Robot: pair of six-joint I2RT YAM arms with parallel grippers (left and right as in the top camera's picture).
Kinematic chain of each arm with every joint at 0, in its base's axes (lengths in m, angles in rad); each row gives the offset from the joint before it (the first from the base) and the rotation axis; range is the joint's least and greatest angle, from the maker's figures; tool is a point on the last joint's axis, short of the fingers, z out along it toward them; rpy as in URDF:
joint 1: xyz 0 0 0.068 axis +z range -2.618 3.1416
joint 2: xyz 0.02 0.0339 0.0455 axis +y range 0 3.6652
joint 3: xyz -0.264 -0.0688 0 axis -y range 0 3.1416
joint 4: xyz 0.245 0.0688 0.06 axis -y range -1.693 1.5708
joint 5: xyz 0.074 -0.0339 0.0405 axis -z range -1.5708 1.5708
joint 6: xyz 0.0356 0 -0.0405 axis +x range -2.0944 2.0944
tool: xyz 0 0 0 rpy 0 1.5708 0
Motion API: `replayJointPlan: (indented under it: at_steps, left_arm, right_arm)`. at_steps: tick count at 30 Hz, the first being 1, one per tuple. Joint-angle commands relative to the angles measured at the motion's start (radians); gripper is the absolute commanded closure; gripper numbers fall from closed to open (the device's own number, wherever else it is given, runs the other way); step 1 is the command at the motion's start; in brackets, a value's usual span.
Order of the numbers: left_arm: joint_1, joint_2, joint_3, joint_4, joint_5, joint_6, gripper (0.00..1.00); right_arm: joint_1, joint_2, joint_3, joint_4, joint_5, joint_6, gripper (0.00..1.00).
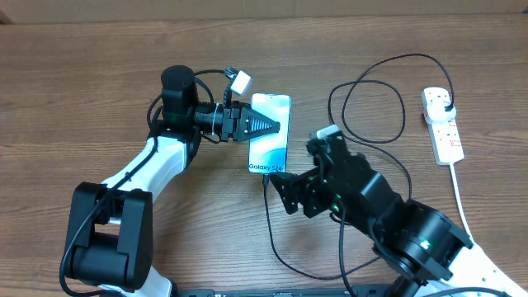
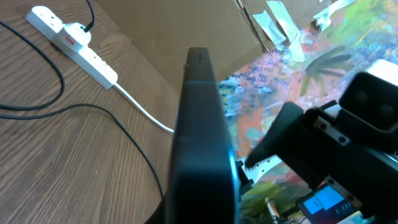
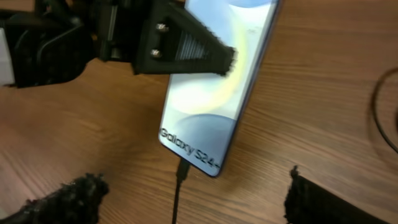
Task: Plug charger to phone and switch on socket
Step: 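Lower the phone flat onto the table with the left gripper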
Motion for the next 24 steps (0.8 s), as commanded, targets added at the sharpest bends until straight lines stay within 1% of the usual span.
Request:
replayJointPlan:
  at_steps: [1, 3, 5, 7, 10, 12, 14, 19, 20, 21, 24]
  left_arm:
    - [-0.006, -0.005, -0.005, 0.004, 0.029, 0.026, 0.96]
    - [-0.008, -0.005, -0.005, 0.004, 0.003, -0.019, 0.96]
    - [-0.012, -0.005, -0.005, 0.005, -0.051, -0.076, 0.96]
    - [-0.019, -0.005, -0.005, 0.005, -0.106, -0.108, 0.96]
    - [-0.031, -0.005, -0.005, 0.003, -0.165, -0.101, 0.96]
    - [-0.033, -0.005, -0.005, -0.017, -0.193, -0.061, 0.96]
    - [-0.032, -0.005, -0.005, -0.090, -0.237, 0.006, 0.96]
    - [-0.032, -0.002, -0.005, -0.452, -0.431, 0.242, 0.96]
    - [-0.032, 0.002, -0.005, -0.496, -0.453, 0.267, 0.96]
    - [-0.032, 0.008, -0.005, -0.535, -0.460, 0.296, 0.96]
    - [-0.032, 0.035, -0.005, -0.570, -0.447, 0.339, 0.96]
  right_arm:
    - [-0.004, -0.038, 0.024, -0.023, 0.105, 0.007, 0.00]
    - [-0.004, -0.058, 0.024, -0.035, 0.118, 0.037, 0.00]
    - [-0.004, -0.081, 0.024, -0.041, 0.118, 0.060, 0.00]
    - [-0.004, -0.106, 0.024, -0.043, 0.118, 0.059, 0.00]
    - [-0.004, -0.144, 0.024, -0.048, 0.133, 0.060, 0.00]
    - [-0.004, -0.163, 0.024, -0.055, 0.140, 0.059, 0.00]
    - [-0.004, -0.177, 0.024, -0.060, 0.144, 0.059, 0.00]
    - [-0.004, -0.183, 0.023, -0.082, 0.143, 0.060, 0.00]
    - [-0.004, -0.183, 0.023, -0.086, 0.143, 0.060, 0.00]
    - [-0.004, -0.183, 0.023, -0.090, 0.143, 0.060, 0.00]
    - [-0.004, -0.183, 0.023, -0.096, 0.143, 0.060, 0.00]
